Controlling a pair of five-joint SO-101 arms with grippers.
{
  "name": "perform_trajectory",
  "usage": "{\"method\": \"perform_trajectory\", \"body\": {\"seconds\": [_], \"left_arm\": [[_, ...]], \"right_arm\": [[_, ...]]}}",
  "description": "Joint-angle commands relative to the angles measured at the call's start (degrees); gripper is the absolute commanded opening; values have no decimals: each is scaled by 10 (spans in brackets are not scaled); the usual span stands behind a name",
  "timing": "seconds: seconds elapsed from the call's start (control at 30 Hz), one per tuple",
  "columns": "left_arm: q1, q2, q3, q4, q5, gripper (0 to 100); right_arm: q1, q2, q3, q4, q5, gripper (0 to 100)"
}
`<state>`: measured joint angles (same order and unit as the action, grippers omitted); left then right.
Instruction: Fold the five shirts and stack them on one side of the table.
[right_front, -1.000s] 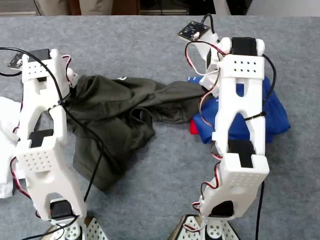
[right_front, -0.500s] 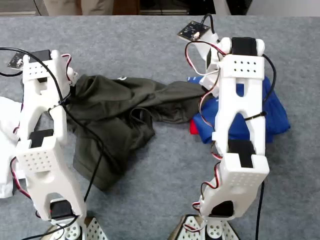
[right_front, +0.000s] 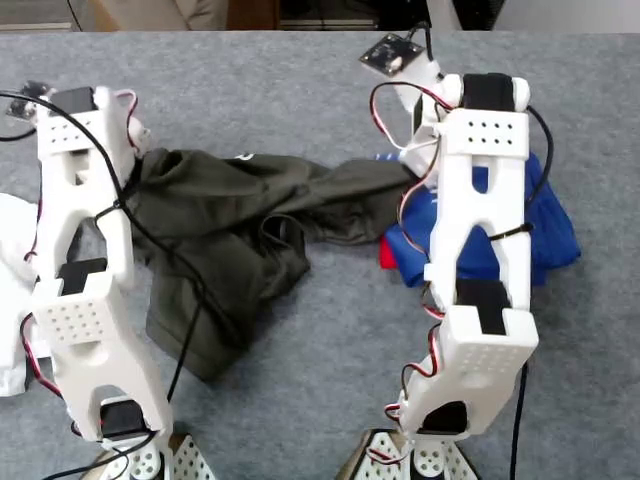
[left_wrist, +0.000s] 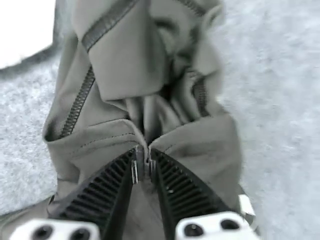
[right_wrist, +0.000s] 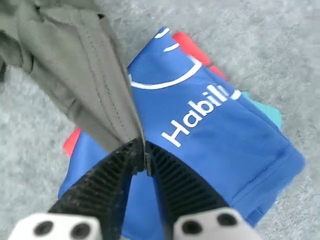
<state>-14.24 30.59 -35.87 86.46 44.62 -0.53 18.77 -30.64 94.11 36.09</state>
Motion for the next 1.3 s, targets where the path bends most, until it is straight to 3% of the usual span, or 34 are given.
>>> {"method": "perform_trajectory", "body": {"seconds": [0.0,0.13,0.27,0.57,0.87,1.13,1.27], "left_arm": [[-4,-22,-153,75,-12,19],[-3,-22,-310,143,-42,19],[-18,-36,-402,144,-62,19],[-98,-239,-440,144,-111,19],[-229,-469,-436,143,-214,19],[-251,-599,-429,144,-304,19],[-247,-684,-319,144,-316,19]], "right_arm": [[-11,-9,-65,-11,-71,5],[-40,-9,-128,-10,-158,5],[-51,-9,-257,-8,-200,5],[-49,-7,-645,-18,-295,5],[-67,-164,-640,-103,-299,4],[-108,-298,-639,-107,-299,4],[-107,-340,-638,-139,-296,4]]}}
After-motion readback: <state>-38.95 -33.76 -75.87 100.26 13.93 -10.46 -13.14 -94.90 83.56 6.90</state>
